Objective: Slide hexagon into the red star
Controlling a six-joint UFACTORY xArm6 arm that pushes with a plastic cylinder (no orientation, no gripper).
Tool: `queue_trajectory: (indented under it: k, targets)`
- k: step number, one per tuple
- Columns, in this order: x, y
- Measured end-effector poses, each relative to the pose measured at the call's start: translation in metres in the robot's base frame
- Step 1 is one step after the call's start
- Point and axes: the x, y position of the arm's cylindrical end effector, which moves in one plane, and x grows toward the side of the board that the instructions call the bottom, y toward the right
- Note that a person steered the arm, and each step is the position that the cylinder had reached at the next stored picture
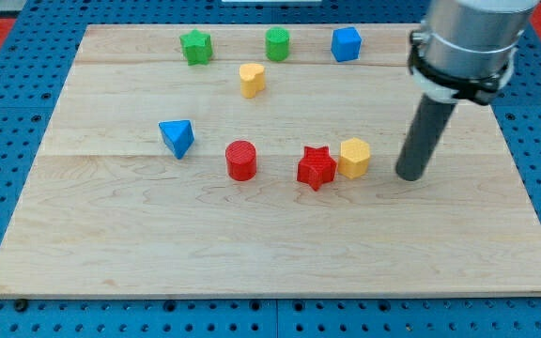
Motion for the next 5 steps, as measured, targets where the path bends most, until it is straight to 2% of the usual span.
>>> queue_trajectory:
  k: [1,2,3,5]
  targets:
    - [-0.057,-0.075]
    - [-0.079,-0.12]
    - [-0.076,-0.084]
    - [-0.032,-0.079]
